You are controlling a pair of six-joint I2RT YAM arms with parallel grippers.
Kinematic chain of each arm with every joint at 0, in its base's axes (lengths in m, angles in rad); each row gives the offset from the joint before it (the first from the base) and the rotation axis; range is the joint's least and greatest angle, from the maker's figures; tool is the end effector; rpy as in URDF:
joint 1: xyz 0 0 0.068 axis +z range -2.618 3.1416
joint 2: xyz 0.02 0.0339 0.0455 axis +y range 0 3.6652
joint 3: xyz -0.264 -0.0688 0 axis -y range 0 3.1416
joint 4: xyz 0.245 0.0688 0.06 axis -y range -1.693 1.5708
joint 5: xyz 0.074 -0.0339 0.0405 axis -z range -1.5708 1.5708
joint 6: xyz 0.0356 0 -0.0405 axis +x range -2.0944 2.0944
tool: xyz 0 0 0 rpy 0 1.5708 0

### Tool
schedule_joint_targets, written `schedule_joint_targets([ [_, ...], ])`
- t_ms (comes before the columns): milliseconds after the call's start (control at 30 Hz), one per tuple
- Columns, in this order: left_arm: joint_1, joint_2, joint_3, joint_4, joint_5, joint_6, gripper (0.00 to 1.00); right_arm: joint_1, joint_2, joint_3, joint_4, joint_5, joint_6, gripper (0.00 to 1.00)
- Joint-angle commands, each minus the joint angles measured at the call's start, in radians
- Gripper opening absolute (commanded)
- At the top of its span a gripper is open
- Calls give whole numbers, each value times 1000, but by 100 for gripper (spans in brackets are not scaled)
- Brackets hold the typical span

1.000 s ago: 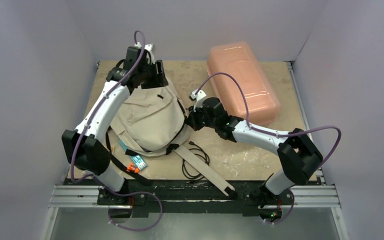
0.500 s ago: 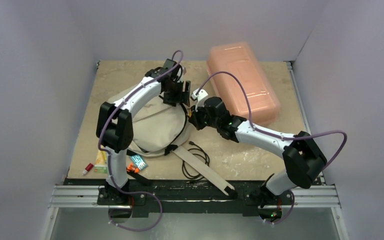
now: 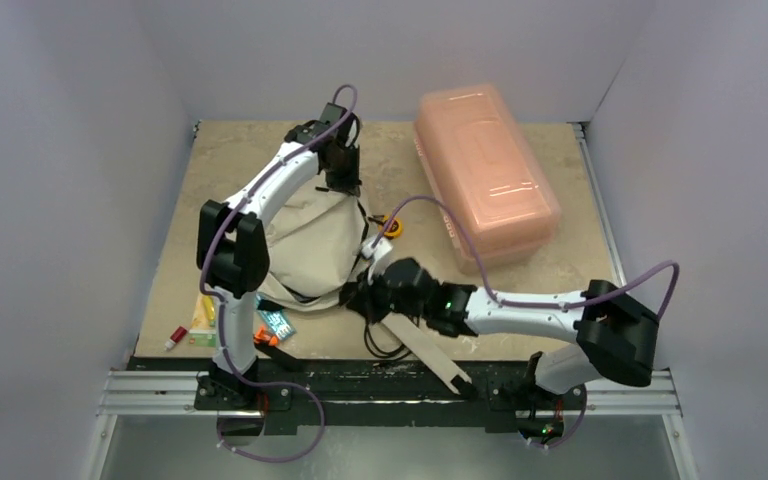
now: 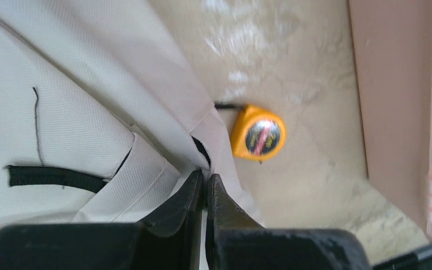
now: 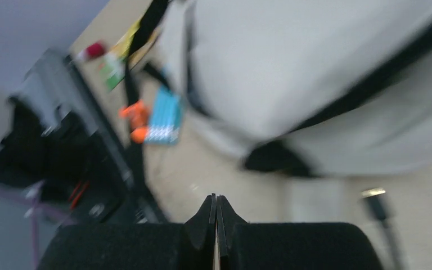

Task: Pack the student bag
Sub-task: Zip the student bag at the center of the board.

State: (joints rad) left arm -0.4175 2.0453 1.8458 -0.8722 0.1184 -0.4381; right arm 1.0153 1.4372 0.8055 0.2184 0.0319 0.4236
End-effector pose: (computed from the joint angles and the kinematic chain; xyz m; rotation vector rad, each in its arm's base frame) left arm 0.4051 -0.1843 0.2626 0.0130 2.7035 -0.4316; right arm 0.1688 0.2699 0.2349 -0.5907 2.0131 0.8781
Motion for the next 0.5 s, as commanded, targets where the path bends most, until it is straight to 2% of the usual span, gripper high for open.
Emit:
schedule_joint_targets([
  [0, 70, -11, 141, 203, -207, 0, 0, 197, -47, -69, 65, -3, 212, 0],
  [67, 73, -6, 158, 195, -222, 16, 0, 195, -78, -98, 76, -7, 211, 0],
  [167, 80, -12, 167, 167, -140, 29, 0, 174, -61, -107, 109, -11, 200, 0],
  [267, 80, -100, 54, 218, -20, 51, 0, 33, -121, -102, 49, -64, 158, 0],
  [300, 80, -149, 10, 247, 42, 77, 0, -18, -161, -99, 19, -76, 143, 0],
  [400, 81, -249, -93, 282, 151, 137, 0, -99, -212, 47, -241, -36, 6, 2],
  [467, 80, -315, -169, 336, 189, 165, 0, -118, -215, 114, -317, 2, -97, 26],
])
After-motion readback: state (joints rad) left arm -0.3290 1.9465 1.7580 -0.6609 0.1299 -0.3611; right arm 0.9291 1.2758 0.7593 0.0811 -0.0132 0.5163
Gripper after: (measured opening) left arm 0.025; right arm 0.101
